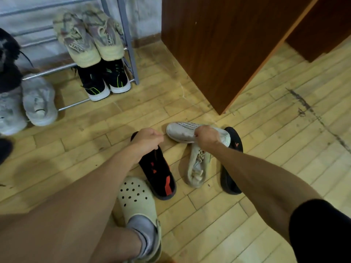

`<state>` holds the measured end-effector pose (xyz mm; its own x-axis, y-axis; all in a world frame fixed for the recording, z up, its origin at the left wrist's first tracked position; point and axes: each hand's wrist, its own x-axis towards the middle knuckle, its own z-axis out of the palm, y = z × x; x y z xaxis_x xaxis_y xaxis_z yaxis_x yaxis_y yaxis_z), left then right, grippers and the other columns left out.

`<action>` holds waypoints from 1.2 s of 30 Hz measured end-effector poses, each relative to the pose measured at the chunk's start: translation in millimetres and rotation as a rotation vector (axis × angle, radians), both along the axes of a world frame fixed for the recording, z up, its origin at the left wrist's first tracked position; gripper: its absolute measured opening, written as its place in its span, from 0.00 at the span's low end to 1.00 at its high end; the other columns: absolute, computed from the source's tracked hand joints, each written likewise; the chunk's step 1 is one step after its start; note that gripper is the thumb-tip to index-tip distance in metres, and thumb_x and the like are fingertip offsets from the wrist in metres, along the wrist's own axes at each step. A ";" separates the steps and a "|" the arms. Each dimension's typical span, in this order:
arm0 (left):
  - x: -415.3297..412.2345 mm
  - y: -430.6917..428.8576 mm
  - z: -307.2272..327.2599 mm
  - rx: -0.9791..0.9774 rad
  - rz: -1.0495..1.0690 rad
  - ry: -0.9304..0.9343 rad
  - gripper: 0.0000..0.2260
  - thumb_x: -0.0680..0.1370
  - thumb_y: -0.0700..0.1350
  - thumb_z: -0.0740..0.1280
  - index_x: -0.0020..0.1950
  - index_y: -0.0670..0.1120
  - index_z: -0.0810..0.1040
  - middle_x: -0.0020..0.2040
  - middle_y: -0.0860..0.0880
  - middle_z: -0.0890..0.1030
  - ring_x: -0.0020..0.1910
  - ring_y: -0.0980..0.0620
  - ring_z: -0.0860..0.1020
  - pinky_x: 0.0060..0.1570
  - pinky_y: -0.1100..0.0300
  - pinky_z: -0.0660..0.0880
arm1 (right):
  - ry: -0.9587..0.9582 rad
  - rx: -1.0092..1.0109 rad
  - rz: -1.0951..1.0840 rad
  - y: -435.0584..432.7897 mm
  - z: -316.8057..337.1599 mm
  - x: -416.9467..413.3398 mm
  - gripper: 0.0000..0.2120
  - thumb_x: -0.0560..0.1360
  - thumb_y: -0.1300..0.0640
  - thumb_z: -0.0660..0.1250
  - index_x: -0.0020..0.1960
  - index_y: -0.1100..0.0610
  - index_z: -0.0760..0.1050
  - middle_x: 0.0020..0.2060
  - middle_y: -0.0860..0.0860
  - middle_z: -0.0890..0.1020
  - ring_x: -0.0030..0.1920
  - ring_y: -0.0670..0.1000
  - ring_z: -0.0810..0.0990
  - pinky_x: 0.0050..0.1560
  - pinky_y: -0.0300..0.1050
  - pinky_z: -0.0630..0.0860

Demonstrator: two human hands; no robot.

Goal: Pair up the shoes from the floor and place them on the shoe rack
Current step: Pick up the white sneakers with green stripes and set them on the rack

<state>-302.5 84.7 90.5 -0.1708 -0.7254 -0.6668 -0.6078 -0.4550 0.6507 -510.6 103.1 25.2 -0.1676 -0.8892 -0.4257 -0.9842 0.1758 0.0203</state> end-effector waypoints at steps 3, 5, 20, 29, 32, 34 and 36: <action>3.7 8.3 -11.4 0.041 0.020 -0.014 0.08 0.76 0.43 0.63 0.52 0.47 0.80 0.50 0.47 0.82 0.50 0.50 0.81 0.60 0.51 0.76 | -0.246 0.054 0.068 -17.3 5.6 6.1 0.13 0.76 0.55 0.63 0.56 0.56 0.81 0.54 0.53 0.83 0.55 0.55 0.80 0.53 0.45 0.75; 5.4 15.1 -17.6 0.056 0.022 -0.029 0.06 0.77 0.42 0.62 0.49 0.47 0.79 0.49 0.46 0.81 0.49 0.49 0.80 0.58 0.51 0.76 | -0.361 0.118 0.038 -22.6 3.4 11.4 0.13 0.74 0.51 0.64 0.54 0.52 0.82 0.53 0.50 0.84 0.56 0.53 0.80 0.56 0.46 0.75; 21.8 7.2 -6.2 0.033 0.097 0.008 0.03 0.76 0.41 0.61 0.43 0.47 0.73 0.43 0.47 0.76 0.43 0.49 0.78 0.47 0.57 0.72 | -0.402 0.351 -0.362 -15.5 24.4 6.0 0.20 0.70 0.65 0.72 0.61 0.68 0.77 0.57 0.62 0.80 0.55 0.60 0.80 0.58 0.58 0.78; 57.8 -70.8 121.0 -0.197 0.233 0.019 0.06 0.76 0.39 0.61 0.41 0.41 0.73 0.38 0.43 0.75 0.34 0.48 0.74 0.34 0.60 0.69 | -0.736 -0.098 -0.337 -85.8 175.8 66.1 0.22 0.68 0.60 0.74 0.61 0.56 0.75 0.49 0.52 0.78 0.47 0.53 0.78 0.32 0.40 0.72; 70.3 -85.1 178.5 -0.295 0.369 0.139 0.06 0.77 0.43 0.62 0.48 0.40 0.73 0.43 0.42 0.75 0.40 0.45 0.76 0.38 0.59 0.74 | -0.950 -0.245 -0.328 -106.2 228.5 104.5 0.24 0.66 0.63 0.75 0.60 0.57 0.75 0.52 0.52 0.79 0.52 0.57 0.80 0.30 0.42 0.72; 86.2 -91.0 213.1 -0.336 0.482 0.217 0.14 0.77 0.45 0.63 0.60 0.40 0.71 0.51 0.41 0.77 0.48 0.42 0.77 0.51 0.52 0.75 | -1.061 -0.299 -0.314 -115.9 260.5 132.0 0.22 0.66 0.65 0.75 0.58 0.57 0.75 0.53 0.53 0.79 0.53 0.57 0.80 0.34 0.46 0.77; 112.5 -95.4 244.4 -0.399 0.613 0.280 0.15 0.76 0.43 0.65 0.61 0.39 0.72 0.52 0.40 0.79 0.48 0.42 0.79 0.50 0.51 0.77 | -1.135 -0.318 -0.285 -122.3 288.9 159.4 0.20 0.69 0.66 0.74 0.58 0.57 0.74 0.55 0.54 0.80 0.55 0.57 0.80 0.47 0.54 0.82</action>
<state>-190.0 -10.6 334.9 0.2141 -0.9203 -0.3274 -0.1123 -0.3561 0.9277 -351.2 -19.2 314.1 -0.0476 -0.9729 -0.2262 -0.3397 0.2287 -0.9123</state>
